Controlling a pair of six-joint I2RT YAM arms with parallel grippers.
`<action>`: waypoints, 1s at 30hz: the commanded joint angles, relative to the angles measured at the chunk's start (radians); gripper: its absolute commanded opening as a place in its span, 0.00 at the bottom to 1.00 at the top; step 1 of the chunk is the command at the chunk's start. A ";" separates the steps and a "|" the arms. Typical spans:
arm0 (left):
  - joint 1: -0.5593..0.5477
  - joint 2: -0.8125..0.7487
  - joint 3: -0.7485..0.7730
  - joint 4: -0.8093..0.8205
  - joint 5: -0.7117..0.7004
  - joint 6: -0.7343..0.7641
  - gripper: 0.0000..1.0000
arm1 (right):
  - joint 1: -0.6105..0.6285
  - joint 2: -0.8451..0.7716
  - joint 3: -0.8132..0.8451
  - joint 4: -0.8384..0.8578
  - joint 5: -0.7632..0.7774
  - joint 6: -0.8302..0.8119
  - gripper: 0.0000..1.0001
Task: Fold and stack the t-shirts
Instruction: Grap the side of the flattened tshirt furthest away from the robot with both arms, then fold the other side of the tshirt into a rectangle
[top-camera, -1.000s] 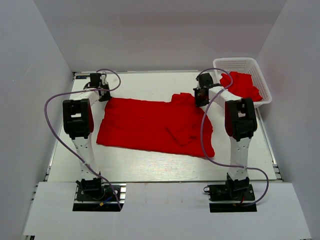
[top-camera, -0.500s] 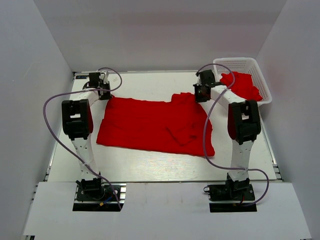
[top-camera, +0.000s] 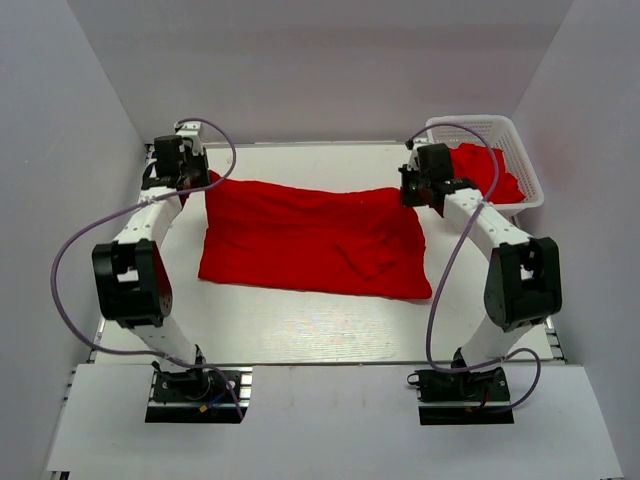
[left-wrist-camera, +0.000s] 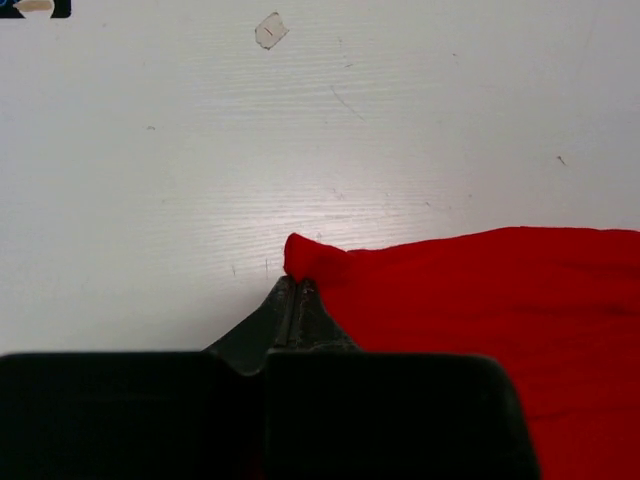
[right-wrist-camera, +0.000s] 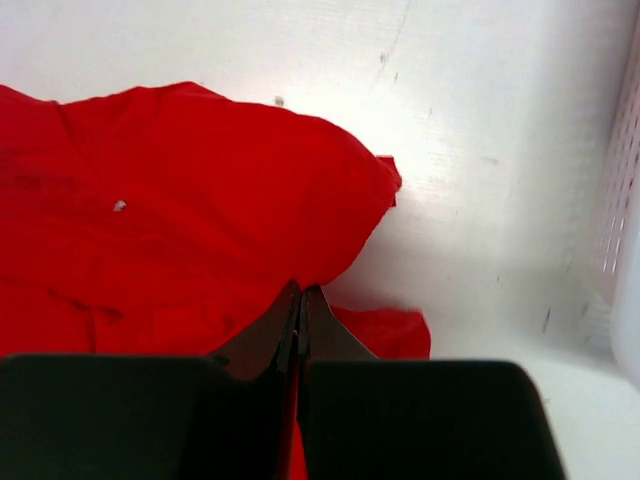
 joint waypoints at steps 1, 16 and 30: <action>0.004 -0.126 -0.126 -0.016 -0.013 0.001 0.00 | 0.000 -0.101 -0.103 0.047 -0.010 -0.002 0.00; 0.004 -0.384 -0.409 -0.082 -0.154 -0.108 0.00 | 0.000 -0.427 -0.455 0.066 -0.011 0.075 0.00; 0.004 -0.353 -0.468 -0.191 -0.243 -0.175 0.00 | 0.002 -0.396 -0.630 0.089 -0.066 0.152 0.00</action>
